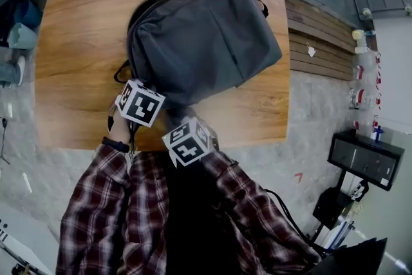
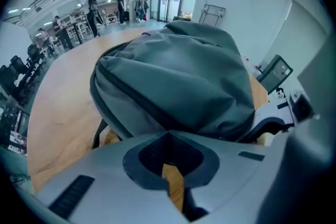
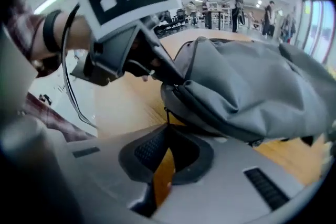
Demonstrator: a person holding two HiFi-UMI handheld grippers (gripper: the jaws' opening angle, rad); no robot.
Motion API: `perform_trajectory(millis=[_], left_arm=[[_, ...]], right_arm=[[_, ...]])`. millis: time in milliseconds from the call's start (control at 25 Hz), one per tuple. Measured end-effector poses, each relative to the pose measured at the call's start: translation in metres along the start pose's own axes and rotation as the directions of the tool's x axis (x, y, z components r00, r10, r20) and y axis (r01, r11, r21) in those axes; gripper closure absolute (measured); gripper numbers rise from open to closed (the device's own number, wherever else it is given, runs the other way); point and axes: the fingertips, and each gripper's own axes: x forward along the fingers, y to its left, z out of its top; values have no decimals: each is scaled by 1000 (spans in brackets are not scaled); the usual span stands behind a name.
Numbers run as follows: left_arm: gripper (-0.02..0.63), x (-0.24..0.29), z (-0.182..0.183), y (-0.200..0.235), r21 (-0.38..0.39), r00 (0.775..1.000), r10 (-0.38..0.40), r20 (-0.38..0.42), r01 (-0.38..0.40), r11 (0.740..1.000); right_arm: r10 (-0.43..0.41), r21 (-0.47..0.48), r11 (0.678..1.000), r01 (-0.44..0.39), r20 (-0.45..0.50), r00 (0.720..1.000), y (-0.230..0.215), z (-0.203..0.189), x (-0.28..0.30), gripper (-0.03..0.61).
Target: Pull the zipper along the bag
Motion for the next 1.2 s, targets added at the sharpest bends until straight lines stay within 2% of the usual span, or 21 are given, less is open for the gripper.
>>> perform_trajectory(millis=[80,200,480,640,920,960,1000,1040,1080,1120,1200], left_arm=[[606,1,2,3,11,998,-38,-46,38,999],[607,2,-4,2,-10,992,-100,-71,99,995],[607,4,-5,2,-6,993,-100,-62,99,995],[607,5,-6,0,-5,992,-109,-61,109,994],[607,4,-8,0,-10,991,-121,-63,121,993],[606,4,-9,0,-10,991,-119,-63,119,993],[607,4,-9,2,-6,991,-114,-64,113,994],[607,4,-10,4,0,992,-108,-64,108,994],[607,4,-11,6,6,992,-108,-62,108,994],[606,3,-11,7,8,992,-117,-56,118,993],[606,1,-9,7,7,989,-139,-38,140,990]], right_arm=[[-58,-58,997,56,-24,998,-11,-5,-1,569],[-113,-61,992,111,-34,993,-35,-18,-12,569],[-198,-66,979,194,-49,979,-86,-42,-43,568],[-248,5,968,249,-71,966,-128,-70,-59,566],[-327,56,942,332,-83,941,-181,-74,-67,565],[-365,68,925,373,-103,925,-193,-80,-70,565],[-418,87,898,432,-142,898,-211,-92,-76,572],[-458,127,865,485,-190,868,-233,-110,-86,572],[-467,187,842,507,-219,857,-250,-125,-98,572],[-453,241,835,494,-208,867,-258,-129,-109,572],[-418,278,854,440,-137,898,-256,-118,-122,572]])
